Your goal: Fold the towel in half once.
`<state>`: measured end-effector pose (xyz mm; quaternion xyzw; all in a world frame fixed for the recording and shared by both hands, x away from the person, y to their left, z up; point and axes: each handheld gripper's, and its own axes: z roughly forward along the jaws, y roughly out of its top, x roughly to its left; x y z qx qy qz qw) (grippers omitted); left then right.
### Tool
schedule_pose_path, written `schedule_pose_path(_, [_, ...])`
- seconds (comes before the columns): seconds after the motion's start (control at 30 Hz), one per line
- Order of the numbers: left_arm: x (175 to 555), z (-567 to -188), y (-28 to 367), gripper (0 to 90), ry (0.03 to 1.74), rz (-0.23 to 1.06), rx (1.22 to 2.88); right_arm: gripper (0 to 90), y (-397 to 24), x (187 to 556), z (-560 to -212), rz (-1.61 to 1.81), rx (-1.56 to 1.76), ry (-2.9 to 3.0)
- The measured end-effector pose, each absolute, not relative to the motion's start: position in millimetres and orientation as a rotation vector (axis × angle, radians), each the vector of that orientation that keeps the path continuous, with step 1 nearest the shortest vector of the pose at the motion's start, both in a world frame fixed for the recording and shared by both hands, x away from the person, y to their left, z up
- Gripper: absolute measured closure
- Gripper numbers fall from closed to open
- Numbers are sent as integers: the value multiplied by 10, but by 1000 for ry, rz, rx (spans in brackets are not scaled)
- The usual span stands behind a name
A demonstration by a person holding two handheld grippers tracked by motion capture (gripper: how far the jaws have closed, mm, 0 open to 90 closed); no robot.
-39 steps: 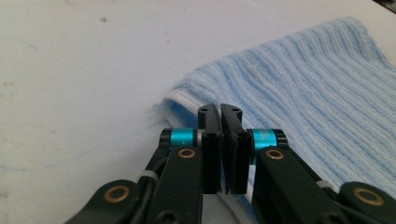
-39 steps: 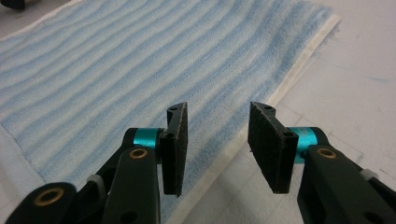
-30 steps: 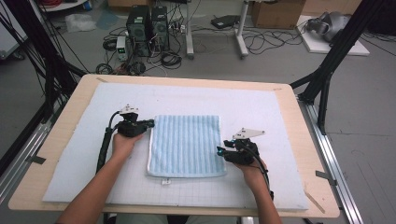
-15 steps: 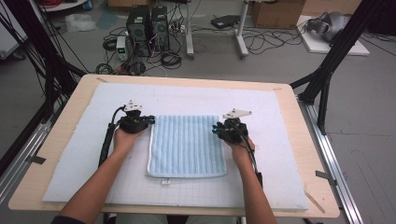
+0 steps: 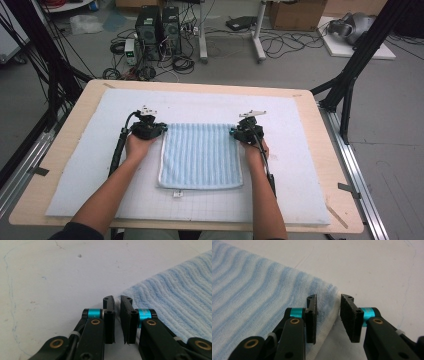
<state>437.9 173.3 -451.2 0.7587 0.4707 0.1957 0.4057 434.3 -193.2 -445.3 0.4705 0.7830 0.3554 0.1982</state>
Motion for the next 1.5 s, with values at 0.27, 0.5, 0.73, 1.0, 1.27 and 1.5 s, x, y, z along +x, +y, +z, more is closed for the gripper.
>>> schedule_pose_path(0.27, [4304, -4439, 1898, 637, 1092, 485, 1824, 484, -2112, 4097, -4290, 1053, 1227, 2157])
schedule_pose_path(0.5, [4120, -4306, 2045, 519, 972, 454, 1732, 337, -2344, 3854, -4204, 1114, 1285, 2127])
schedule_pose_path(0.73, [3946, -4318, 2188, 290, 1002, 407, 1672, 293, -2455, 3616, -4190, 1161, 1242, 2110])
schedule_pose_path(1.0, [3771, -4291, 2303, 170, 937, 368, 1620, 117, -2507, 3442, -4177, 1196, 1215, 2101])
schedule_pose_path(1.27, [3722, -4263, 2302, 171, 922, 378, 1613, 116, -2581, 3383, -4121, 1195, 1160, 1999])
schedule_pose_path(1.5, [3725, -4296, 2286, 175, 935, 387, 1634, 116, -2575, 3387, -4143, 1186, 1148, 2024])
